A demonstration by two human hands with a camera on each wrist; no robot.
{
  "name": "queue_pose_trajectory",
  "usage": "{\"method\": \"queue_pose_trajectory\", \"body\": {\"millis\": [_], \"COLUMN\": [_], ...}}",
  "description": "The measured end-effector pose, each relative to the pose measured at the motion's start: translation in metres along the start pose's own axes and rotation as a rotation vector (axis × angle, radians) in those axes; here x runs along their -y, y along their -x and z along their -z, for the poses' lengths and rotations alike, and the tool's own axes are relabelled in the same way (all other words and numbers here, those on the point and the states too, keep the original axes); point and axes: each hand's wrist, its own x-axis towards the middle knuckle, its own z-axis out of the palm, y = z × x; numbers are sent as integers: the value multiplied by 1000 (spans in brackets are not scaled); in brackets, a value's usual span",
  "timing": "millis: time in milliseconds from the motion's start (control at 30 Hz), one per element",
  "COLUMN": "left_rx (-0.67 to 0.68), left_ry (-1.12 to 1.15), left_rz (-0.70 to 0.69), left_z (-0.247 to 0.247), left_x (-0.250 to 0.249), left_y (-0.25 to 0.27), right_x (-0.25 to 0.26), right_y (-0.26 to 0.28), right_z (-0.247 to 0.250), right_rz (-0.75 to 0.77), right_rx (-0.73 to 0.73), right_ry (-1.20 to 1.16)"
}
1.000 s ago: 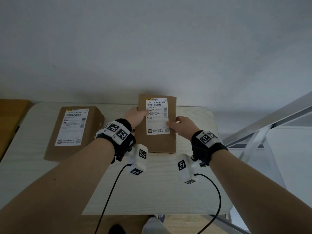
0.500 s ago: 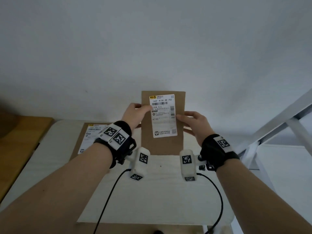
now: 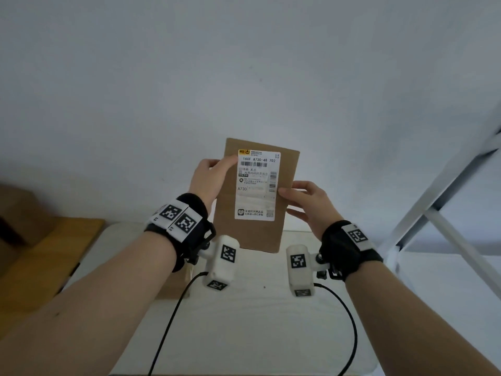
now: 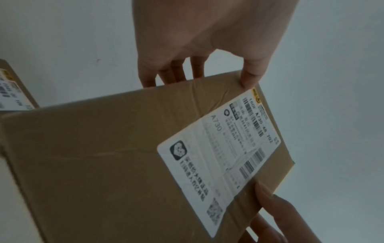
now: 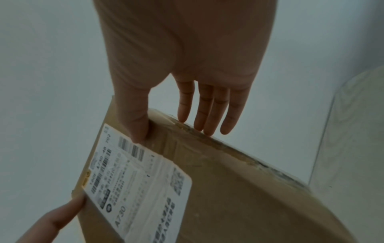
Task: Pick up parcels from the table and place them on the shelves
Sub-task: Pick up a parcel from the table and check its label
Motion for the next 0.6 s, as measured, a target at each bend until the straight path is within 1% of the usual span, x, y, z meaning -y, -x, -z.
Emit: {"method": "queue_pose_trajectory", "body": {"millis": [233,600], "left_rx": [22,12], "left_ry": [51,58], "left_rz": [-23,-55], "left_z": [8,12], "left_x": [-8,-7], "left_y": [19,22], "right_x": [12,21], "right_y": [15,28], "right_z": [-2,-3], "right_rz": [15,31], "right_rx": [-11,-12], "right_ry": [-13,-66]}}
